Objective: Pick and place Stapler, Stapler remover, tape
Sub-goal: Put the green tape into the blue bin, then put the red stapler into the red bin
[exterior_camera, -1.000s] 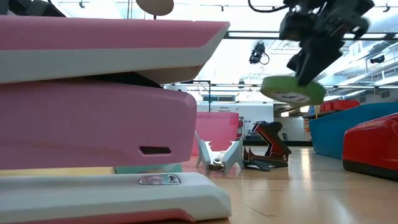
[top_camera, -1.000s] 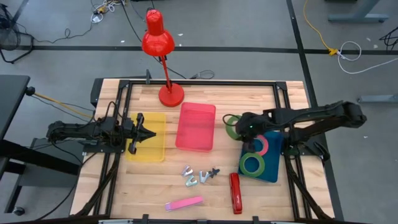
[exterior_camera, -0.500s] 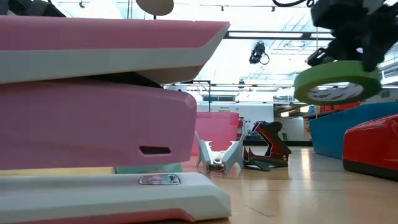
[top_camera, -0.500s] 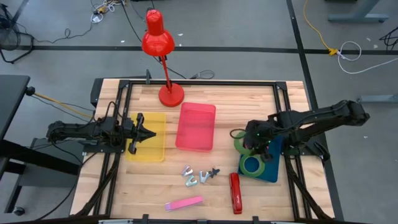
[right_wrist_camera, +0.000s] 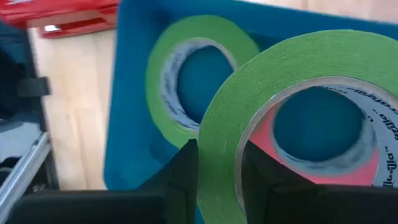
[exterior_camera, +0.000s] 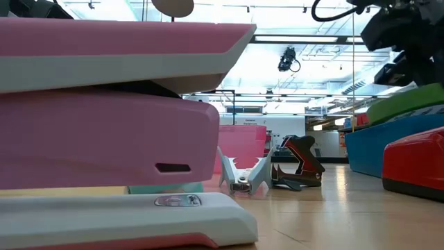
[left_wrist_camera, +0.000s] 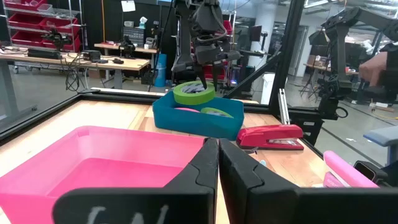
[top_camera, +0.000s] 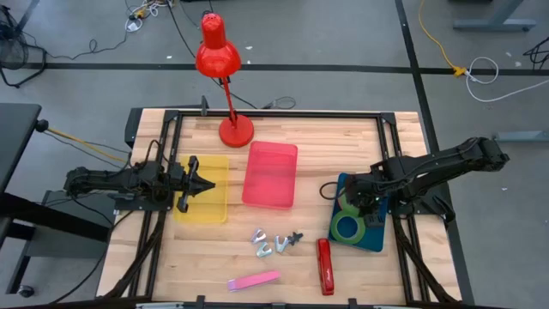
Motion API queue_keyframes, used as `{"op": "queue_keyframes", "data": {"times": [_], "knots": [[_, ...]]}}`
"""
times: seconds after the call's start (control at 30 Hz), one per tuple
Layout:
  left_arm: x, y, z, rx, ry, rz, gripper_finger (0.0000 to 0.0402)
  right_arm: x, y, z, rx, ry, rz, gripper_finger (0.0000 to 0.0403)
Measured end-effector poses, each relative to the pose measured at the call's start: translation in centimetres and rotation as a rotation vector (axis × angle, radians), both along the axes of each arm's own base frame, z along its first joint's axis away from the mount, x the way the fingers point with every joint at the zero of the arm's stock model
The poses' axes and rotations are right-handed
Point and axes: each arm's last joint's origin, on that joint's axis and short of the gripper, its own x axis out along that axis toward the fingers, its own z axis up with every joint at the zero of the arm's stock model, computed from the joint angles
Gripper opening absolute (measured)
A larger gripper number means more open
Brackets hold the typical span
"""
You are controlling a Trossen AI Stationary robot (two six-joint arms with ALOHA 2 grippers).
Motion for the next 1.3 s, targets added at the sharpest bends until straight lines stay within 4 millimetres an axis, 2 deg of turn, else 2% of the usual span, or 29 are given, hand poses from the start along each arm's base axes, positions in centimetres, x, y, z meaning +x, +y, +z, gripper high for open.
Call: {"op": "queue_keyframes", "data": {"times": [0.43, 0.97, 1.3], "knots": [[0.00, 0.00, 0.00, 0.000, 0.000, 0.000, 0.0018, -0.58, -0.38, -0.16, -0.100, 0.056, -0.028, 0.0085], [0.00, 0.00, 0.00, 0.000, 0.000, 0.000, 0.0018, -0.53, -0.51, -0.16, -0.146, 0.049, -0.060, 0.0177], [0.00, 0.00, 0.00, 0.000, 0.000, 0.000, 0.0018, -0.24, -0.48, -0.12, -0.144, 0.019, -0.063, 0.0198]]}}
